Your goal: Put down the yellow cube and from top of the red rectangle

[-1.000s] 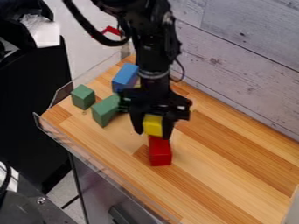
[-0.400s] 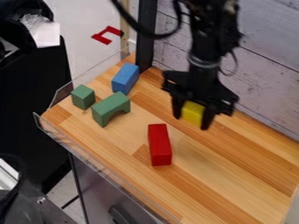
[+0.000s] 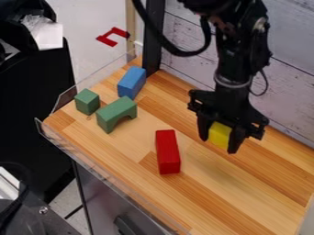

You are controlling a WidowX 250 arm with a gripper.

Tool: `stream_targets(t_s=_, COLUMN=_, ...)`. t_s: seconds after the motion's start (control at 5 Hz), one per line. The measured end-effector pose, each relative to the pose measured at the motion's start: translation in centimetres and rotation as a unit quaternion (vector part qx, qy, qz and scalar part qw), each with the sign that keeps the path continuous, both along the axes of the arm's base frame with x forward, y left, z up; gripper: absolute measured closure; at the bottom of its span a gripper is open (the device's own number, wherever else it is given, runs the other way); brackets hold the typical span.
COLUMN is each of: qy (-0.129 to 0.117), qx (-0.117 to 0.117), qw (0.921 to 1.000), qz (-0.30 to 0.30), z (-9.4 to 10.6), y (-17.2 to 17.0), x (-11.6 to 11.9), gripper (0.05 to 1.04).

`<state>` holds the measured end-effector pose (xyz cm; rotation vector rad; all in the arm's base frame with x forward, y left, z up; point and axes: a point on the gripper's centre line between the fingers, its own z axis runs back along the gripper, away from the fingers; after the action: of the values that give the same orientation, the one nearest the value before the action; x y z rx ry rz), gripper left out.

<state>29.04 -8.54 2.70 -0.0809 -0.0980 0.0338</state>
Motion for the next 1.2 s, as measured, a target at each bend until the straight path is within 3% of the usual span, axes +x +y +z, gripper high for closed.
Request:
stream_targets(t_s=0.4, qy=0.015, qx=-0.023, qw=0.9995, qz=-0.014, z=-3.2, y=-1.5, x=-0.4, gripper=0.476)
stream_targets(t_s=0.6, qy=0.038, qx=-0.027, qw=0.9986, qz=-0.025, z=-5.3, y=-1.9, x=-0.9, gripper=0.476)
stream_targets(t_s=0.8, qy=0.041, qx=-0.030, qw=0.9982, qz=-0.030, z=-5.7, y=-2.5, x=-0.3, gripper=0.476)
stream_targets(t_s=1.0, qy=0.044, qx=-0.031, qw=0.9983, qz=-0.022, z=-5.7, y=-2.6, x=0.0, gripper=0.421)
stream_targets(t_s=1.2, qy=0.038, qx=-0.039, qw=0.9985, qz=-0.006, z=-5.7, y=-2.5, x=-0.5, gripper=0.158)
